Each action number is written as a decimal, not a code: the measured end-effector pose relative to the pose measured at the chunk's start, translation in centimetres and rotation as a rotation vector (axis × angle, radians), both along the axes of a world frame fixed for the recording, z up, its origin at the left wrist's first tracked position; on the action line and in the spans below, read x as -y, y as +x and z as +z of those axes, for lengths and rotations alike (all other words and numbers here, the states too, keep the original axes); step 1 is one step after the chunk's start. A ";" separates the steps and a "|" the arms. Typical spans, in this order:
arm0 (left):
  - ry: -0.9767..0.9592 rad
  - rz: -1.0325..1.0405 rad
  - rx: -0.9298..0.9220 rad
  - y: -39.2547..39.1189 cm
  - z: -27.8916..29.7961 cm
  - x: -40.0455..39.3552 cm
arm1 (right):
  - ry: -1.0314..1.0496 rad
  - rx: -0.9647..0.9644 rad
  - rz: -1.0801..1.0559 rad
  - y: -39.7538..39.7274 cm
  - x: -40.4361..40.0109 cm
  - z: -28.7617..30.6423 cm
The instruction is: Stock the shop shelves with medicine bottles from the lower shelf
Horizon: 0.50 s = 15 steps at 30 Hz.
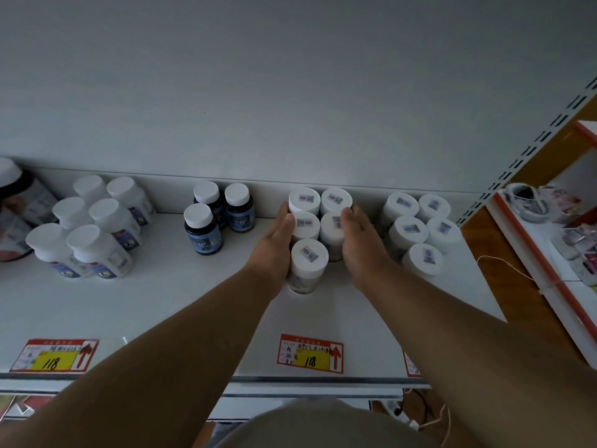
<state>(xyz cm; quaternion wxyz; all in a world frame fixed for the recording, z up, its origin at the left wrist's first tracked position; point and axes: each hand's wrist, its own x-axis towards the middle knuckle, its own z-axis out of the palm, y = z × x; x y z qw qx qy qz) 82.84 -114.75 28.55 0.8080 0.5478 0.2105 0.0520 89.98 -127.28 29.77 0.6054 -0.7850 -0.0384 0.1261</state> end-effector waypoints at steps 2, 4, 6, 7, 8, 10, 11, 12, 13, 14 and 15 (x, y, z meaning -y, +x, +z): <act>0.013 -0.002 -0.006 -0.1 0.0 -0.1 | 0.025 -0.017 -0.006 -0.1 0.0 0.1; 0.010 0.009 -0.029 -0.4 0.0 -0.3 | 0.040 -0.032 0.000 -0.2 0.3 0.0; 0.011 0.035 -0.060 -0.8 -0.1 -0.6 | 0.026 -0.061 0.005 -0.8 0.6 0.2; 0.023 0.054 -0.075 -1.2 -0.1 -0.8 | 0.005 -0.085 -0.002 -1.0 0.9 0.0; 0.062 0.068 -0.100 -1.6 -0.1 -1.0 | -0.017 -0.099 0.003 -1.4 1.2 0.1; 0.213 0.060 -0.143 -3.0 -0.2 -1.4 | -0.072 -0.076 -0.009 -2.6 1.9 0.3; 0.277 0.053 -0.152 -3.9 -0.2 -1.4 | -0.106 -0.039 -0.032 -3.5 2.4 0.4; 0.348 0.049 -0.159 -4.9 -0.1 -1.3 | -0.140 0.023 -0.061 -4.5 2.9 0.5; 0.437 0.041 -0.168 -5.9 0.0 -1.3 | -0.162 0.082 -0.088 -5.7 3.3 0.3; 0.534 0.019 -0.181 -6.9 0.2 -1.2 | -0.179 0.127 -0.090 -7.0 3.6 0.1; 0.622 -0.012 -0.184 -7.7 0.3 -1.1 | -0.186 0.149 -0.061 -8.1 3.7 -0.3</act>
